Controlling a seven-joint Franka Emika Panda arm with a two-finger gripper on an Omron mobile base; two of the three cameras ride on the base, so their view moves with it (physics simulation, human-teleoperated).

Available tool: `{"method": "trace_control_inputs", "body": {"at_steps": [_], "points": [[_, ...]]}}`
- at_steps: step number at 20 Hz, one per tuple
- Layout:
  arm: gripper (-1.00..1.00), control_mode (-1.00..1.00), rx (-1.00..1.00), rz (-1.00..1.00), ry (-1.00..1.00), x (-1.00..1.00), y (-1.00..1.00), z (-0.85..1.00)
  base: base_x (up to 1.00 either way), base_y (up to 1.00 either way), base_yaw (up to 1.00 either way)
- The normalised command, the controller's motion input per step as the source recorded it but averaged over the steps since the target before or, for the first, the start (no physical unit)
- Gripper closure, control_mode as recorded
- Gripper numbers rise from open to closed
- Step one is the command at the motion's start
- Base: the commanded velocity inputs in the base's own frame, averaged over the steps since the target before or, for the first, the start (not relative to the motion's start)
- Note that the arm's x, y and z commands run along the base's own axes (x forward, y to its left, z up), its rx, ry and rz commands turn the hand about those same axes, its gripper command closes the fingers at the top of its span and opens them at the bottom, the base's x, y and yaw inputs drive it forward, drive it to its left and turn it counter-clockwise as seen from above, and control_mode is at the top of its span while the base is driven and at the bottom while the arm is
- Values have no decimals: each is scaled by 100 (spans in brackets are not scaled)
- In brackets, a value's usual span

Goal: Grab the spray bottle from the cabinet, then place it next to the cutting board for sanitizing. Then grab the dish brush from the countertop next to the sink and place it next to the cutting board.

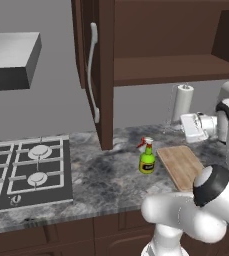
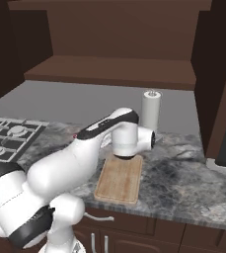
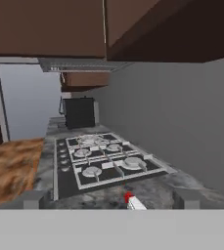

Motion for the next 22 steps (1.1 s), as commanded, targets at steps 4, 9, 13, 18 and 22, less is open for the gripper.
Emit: {"method": "trace_control_inputs", "body": {"at_steps": [4, 9, 13, 18, 22], "points": [[-100, -100, -16, -22, 15, -75, 0, 64, 0, 0, 0], [-100, -100, -24, -27, 21, -58, 10, 77, 0, 0, 0], [-100, -100, -26, -33, 19, -57, 0, 64, 0, 0, 0], [-100, -100, -29, -36, 19, -46, 1, 45, 0, 0, 0], [-100, -100, -25, -43, 8, -50, 0, 15, 0, 0, 0]]}}
